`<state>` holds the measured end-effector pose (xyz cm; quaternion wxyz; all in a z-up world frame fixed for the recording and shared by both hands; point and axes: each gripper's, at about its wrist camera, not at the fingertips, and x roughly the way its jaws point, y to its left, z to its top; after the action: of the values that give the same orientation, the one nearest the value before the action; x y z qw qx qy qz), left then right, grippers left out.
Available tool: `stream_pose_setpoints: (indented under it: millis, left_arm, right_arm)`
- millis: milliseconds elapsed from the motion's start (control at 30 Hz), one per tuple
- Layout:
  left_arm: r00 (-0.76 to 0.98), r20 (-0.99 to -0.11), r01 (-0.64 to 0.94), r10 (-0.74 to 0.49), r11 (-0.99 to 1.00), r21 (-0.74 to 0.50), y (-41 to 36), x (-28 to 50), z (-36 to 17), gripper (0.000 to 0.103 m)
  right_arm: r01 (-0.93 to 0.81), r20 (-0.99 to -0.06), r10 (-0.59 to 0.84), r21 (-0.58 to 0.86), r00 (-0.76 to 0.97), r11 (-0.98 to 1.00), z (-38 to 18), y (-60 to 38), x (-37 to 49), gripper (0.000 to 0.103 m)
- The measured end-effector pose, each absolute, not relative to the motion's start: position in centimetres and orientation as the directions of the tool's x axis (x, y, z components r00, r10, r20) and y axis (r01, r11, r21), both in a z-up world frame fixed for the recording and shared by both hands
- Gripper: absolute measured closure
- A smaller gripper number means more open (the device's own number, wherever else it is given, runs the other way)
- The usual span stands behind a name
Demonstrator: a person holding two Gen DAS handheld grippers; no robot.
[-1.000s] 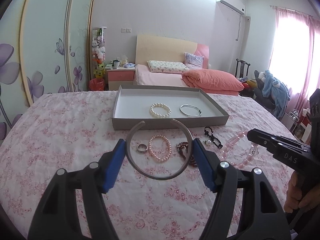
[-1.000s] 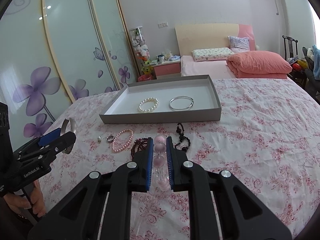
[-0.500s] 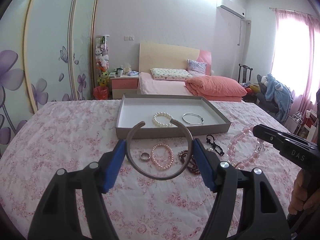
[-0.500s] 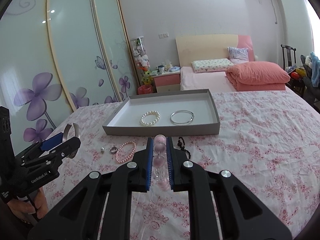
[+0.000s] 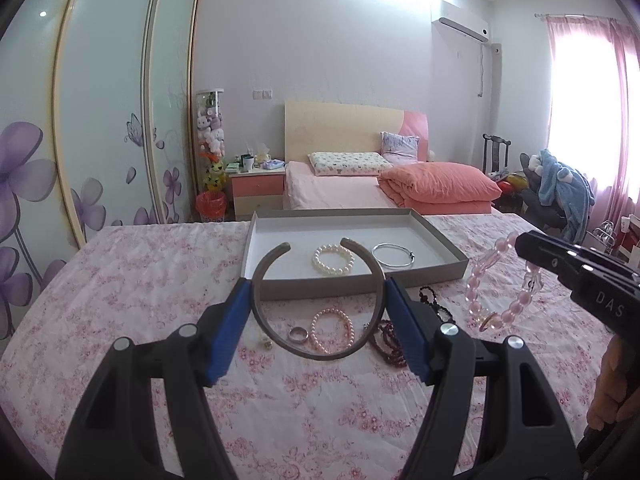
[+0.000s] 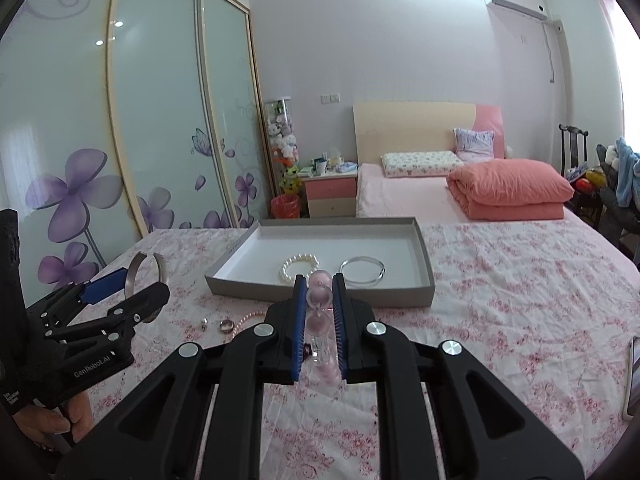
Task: Organize jewelry
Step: 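Carry the silver cuff and pink bead bracelet into the grey tray and release both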
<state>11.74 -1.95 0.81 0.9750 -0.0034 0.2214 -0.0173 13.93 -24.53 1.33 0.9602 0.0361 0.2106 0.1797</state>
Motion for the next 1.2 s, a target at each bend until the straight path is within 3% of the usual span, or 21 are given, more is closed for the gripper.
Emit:
stream_pose_setpoints:
  millis: [733,1200]
  left_arm:
    - [0.929,-0.371,-0.003,0.011,1.000,0.022,-2.6,14.1,3.0,0.037]
    - [0.930,-0.368,-0.011,0.018,1.000,0.019,-3.2,21.5,2.8,0.037]
  right_arm:
    - [-0.322,-0.264,0.333,0.085,0.905,0.943,4.6,-23.5,15.0,0.089]
    - [-0.293,-0.267,0.307,0.090,0.914,0.952,4.9,-22.4,21.7,0.089]
